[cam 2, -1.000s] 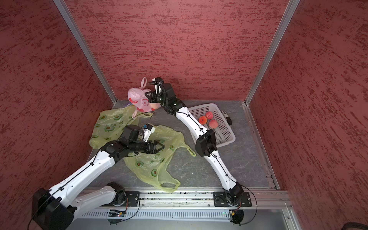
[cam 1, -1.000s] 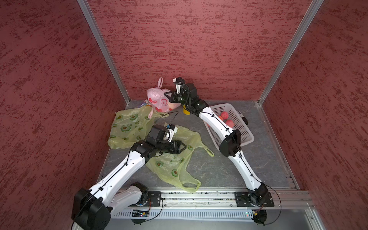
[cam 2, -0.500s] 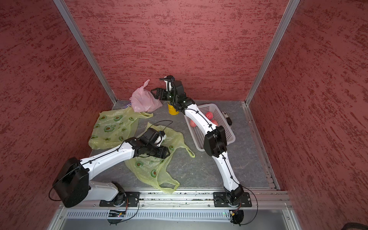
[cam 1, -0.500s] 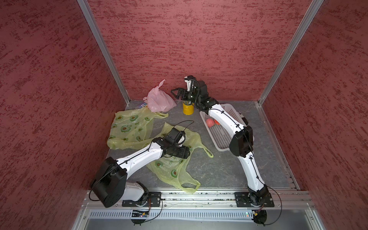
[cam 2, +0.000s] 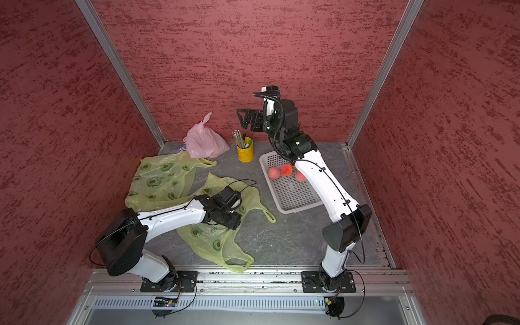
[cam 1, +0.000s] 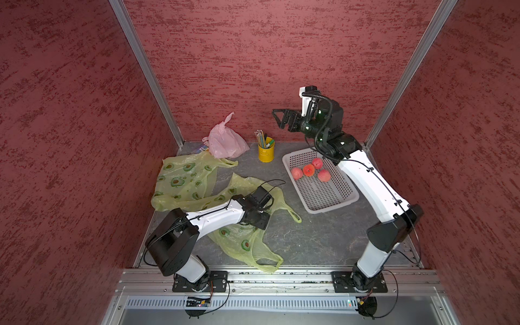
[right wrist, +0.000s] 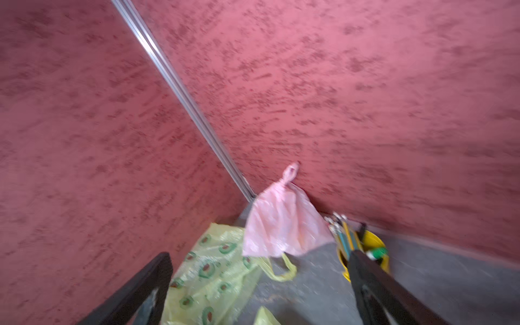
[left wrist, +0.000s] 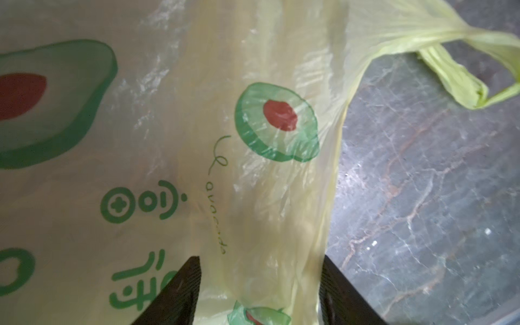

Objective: Place the peach into a plastic bag & tie a knot
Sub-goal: Pick up the plastic bag at the center of the board.

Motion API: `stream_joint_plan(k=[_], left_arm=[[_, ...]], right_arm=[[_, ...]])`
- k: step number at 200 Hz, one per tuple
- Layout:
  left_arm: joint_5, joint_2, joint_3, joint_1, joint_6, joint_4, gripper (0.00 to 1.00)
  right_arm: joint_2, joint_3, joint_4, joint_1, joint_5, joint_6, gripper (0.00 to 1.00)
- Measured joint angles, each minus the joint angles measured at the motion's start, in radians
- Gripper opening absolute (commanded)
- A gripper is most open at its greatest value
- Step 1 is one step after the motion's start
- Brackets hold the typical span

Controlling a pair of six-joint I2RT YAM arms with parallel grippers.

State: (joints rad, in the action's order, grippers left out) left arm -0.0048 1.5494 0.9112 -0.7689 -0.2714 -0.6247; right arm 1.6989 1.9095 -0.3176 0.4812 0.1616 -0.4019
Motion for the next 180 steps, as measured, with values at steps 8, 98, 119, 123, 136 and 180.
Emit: stream_joint_plan(k=[8,98,119,123,136,180], left_arm=[[-0.002,0.004,0.002,0.000,0.002,-0.003,0.27],[0.201,-0.170,0.039,0.151,0.005,-0.029,0.00],[0.293,-0.242,0.069,0.230,-0.013,-0.035,0.00],[0.313,-0.253,0.078,0.244,-0.017,-0.035,0.00],[0.368,-0.276,0.102,0.279,-0.032,-0.033,0.00],[0.515,-0.314,0.140,0.360,-0.082,-0.015,0.00]], right_arm=[[-0.048,-0.080,-0.005,-0.016,-0.023,0.015,0.99],[-0.299,-0.572,-0.082,-0.185,-0.196,0.060,0.99],[-0.238,-0.632,-0.085,-0.206,-0.196,0.059,0.99],[-0.222,-0.637,-0.084,-0.209,-0.196,0.059,0.99],[-0.151,-0.653,-0.079,-0.215,-0.195,0.059,0.98],[0.061,-0.659,-0.043,-0.220,-0.171,0.052,0.95]])
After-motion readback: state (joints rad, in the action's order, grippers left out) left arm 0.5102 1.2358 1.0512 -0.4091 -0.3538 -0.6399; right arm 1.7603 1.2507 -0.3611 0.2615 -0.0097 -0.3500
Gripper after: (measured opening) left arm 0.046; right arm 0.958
